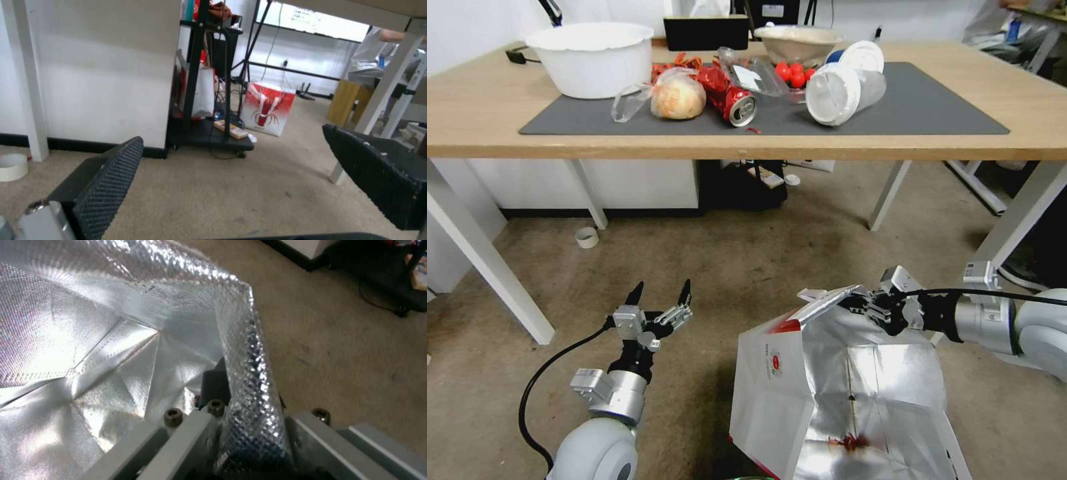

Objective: Pick up the food delivery bag from the floor and place it on the table.

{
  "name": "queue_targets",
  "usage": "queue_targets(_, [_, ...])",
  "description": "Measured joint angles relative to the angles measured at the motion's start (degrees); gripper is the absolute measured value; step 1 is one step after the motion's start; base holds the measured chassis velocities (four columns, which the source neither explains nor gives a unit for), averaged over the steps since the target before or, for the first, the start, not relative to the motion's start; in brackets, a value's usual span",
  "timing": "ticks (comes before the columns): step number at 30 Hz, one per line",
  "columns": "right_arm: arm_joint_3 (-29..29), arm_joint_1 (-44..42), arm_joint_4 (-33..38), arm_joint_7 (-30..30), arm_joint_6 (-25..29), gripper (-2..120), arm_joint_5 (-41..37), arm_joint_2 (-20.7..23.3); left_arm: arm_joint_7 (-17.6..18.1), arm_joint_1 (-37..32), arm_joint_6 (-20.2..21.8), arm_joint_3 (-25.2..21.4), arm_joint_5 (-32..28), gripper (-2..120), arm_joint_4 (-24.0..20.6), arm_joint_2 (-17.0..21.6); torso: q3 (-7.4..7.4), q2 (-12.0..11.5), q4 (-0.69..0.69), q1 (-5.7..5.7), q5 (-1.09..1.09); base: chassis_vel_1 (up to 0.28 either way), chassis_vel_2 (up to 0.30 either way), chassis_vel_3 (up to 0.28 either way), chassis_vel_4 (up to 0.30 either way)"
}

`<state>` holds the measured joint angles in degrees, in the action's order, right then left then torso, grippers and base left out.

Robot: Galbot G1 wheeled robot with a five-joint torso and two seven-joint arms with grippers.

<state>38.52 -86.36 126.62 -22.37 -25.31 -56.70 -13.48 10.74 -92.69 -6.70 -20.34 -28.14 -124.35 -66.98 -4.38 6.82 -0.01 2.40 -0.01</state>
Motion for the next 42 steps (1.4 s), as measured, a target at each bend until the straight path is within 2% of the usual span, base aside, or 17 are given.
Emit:
queue_targets(11, [0.28, -0.2, 0.69, -0.36, 0.14, 0, -0.79, 0.15, -0.6, -0.76, -0.06, -0.27, -0.07, 100, -1.02, 0.0, -2.45, 2.84, 0.01, 0.4, 0.0, 0.0, 0.0, 0.0, 0.0])
queue_targets(42, [0.6, 0.03, 0.98, -0.08, 0.43, 0, -3.87, 1.45, -0.84, -0.87, 0.23, -1.16, -1.26, 100, -1.21, 1.08, -7.79, 9.89, 0.0, 2.16, 0.0, 0.0, 0.0, 0.0, 0.0])
